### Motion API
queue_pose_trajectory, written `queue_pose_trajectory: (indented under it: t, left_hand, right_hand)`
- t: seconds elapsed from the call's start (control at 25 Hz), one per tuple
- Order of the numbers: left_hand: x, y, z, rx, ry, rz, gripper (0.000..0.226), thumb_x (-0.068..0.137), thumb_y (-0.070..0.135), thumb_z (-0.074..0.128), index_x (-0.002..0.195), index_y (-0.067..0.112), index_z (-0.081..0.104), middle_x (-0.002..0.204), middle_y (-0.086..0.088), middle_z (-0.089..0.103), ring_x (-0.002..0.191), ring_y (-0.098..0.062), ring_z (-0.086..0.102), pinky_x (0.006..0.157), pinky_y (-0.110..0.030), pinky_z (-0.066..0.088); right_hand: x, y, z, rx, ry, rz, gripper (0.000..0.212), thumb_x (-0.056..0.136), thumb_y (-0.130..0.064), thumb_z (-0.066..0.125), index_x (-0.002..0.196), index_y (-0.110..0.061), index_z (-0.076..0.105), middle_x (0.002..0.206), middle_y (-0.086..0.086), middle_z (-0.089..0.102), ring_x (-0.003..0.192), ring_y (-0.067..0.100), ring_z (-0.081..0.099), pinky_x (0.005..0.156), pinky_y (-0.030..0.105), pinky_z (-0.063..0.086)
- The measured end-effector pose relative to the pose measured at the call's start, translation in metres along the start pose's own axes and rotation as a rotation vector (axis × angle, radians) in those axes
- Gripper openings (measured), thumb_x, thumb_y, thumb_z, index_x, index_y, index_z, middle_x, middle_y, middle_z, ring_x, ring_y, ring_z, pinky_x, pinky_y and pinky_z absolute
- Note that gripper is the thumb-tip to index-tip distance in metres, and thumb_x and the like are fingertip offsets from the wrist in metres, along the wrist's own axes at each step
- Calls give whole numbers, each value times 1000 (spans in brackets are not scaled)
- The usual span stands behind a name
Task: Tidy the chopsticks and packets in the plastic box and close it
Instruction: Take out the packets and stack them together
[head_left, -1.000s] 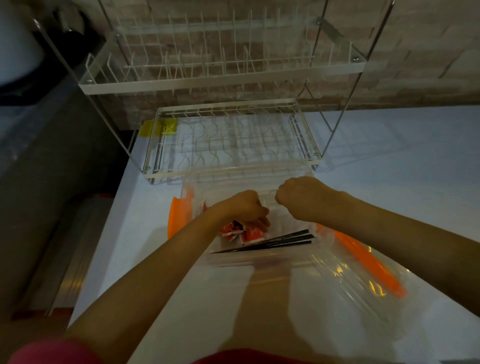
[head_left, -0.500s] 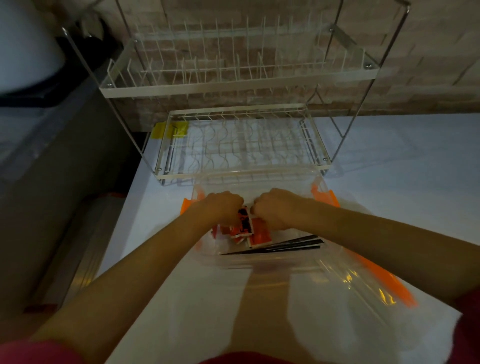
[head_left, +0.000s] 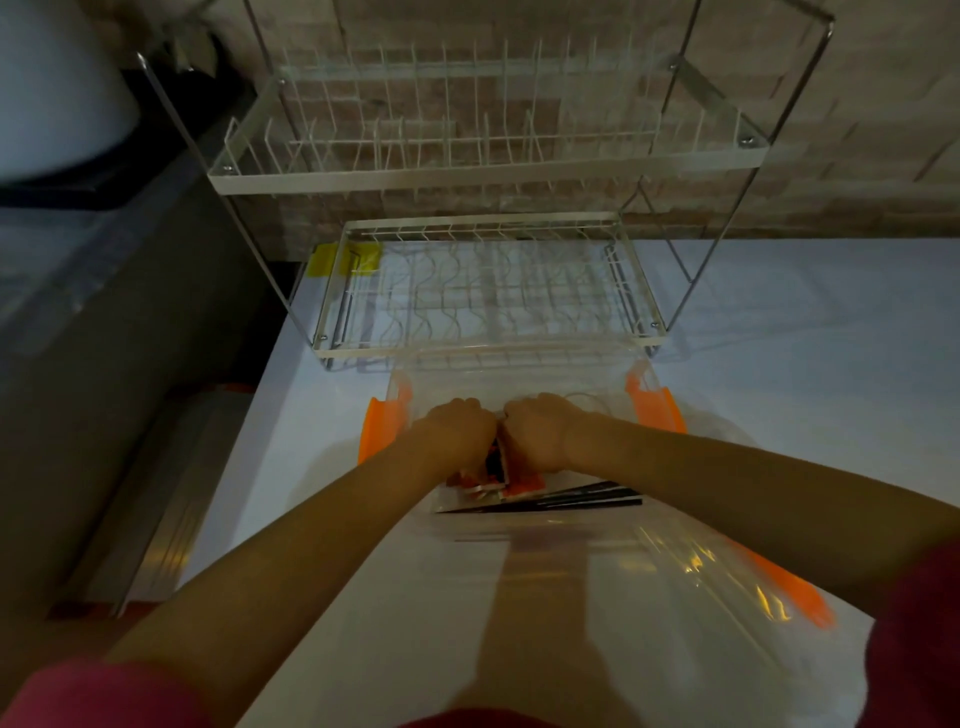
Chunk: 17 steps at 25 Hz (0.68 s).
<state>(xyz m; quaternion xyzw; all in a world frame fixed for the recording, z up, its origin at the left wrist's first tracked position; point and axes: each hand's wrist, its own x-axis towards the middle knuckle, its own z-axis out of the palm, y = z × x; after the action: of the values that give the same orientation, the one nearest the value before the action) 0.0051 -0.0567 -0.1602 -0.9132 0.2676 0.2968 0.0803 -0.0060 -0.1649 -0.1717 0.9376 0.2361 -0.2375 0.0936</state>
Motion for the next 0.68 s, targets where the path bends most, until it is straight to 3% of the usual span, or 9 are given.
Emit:
queue_pose_trajectory:
  t: [0.24,0.6,0.68]
  left_hand:
    - [2,2,1,37,-15,-19,69,73,28,73,129,6,39,130,-16,43,116,-30,47,90,-36,43]
    - [-1,1,0,112,-34,18,68,74,27,72,129,9,38,131,-15,40,118,-30,43,92,-36,40]
    - [-1,1,-1,118,-38,30,60,75,26,70,126,8,41,127,-13,45,110,-28,50,84,-33,40]
  right_hand:
    - [-6,3,-11,14,32,26,19,87,-7,49,104,-5,58,113,14,58,96,28,61,68,30,41]
    - [-15,11,-16,6,74,44,26,86,-8,50,111,-6,54,115,13,58,101,28,59,76,34,47]
    - [-17,12,-15,11,90,40,26,87,-8,48,112,-6,53,116,14,58,102,28,58,75,34,46]
